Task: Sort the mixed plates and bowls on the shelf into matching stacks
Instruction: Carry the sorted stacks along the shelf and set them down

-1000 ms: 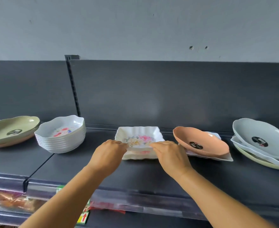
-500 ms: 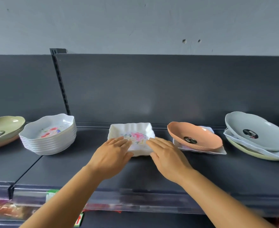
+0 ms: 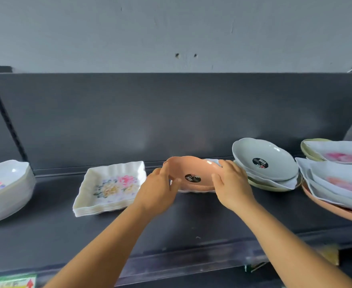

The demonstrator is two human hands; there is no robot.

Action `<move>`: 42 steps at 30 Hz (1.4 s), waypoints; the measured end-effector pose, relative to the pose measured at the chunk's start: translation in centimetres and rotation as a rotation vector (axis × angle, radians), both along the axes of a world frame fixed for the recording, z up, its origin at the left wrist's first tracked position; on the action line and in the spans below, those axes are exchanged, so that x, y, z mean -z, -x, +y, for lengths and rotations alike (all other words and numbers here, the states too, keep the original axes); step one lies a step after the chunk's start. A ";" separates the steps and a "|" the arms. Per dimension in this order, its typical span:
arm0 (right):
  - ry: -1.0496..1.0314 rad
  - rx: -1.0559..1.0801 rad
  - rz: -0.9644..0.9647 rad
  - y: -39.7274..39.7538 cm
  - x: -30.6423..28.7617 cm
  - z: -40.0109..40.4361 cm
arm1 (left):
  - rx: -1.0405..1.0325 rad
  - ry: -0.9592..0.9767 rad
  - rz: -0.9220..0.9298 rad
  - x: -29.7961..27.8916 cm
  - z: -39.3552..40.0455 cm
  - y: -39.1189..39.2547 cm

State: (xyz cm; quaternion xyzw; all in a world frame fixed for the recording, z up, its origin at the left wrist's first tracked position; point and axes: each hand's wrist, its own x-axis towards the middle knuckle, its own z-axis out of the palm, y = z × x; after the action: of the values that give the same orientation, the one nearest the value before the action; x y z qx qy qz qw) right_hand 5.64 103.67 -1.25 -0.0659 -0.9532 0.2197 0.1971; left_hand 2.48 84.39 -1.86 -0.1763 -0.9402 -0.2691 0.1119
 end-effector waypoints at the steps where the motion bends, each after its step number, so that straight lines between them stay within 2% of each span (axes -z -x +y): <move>1: 0.000 0.015 -0.037 0.2 0.0 0.5 | -0.031 0.016 -0.023 0.2 0.5 0.5; 7: 0.081 0.018 -0.178 0.8 0.4 1.7 | -0.193 -0.015 -0.142 0.2 2.7 1.9; 16: 0.241 0.082 -0.166 1.6 1.6 1.9 | -0.322 -0.157 -0.228 0.4 4.2 2.4; 19: 0.265 0.081 -0.158 1.8 1.6 2.0 | -0.353 -0.151 -0.253 0.4 4.9 2.6; 23: 0.372 0.053 -0.094 1.3 1.6 2.5 | -0.409 -0.406 -0.285 0.0 5.0 2.0; 30: 0.502 -0.057 -0.005 0.0 0.9 3.2 | -0.318 -0.657 -0.266 -2.1 4.2 1.1; 32: 0.481 0.010 -0.058 0.1 1.0 3.7 | -0.326 -0.690 -0.264 -2.8 3.6 0.8; 36: 0.438 0.123 -0.347 0.7 1.5 4.4 | -0.354 -0.742 -0.225 -3.5 2.2 0.7; 40: 0.679 0.129 -0.441 1.5 1.4 3.3 | -0.343 -0.772 -0.229 -3.6 1.4 0.3; 42: 0.772 0.157 -0.401 2.0 1.7 2.9 | -0.345 -0.774 -0.234 -3.6 1.2 -0.2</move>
State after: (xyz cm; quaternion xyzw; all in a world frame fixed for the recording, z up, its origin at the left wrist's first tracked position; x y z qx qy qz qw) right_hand 3.66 106.57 -2.95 -0.2482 -0.8128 0.5269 -0.0147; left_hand 2.65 85.55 1.72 0.0698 -0.7922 -0.5970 0.1060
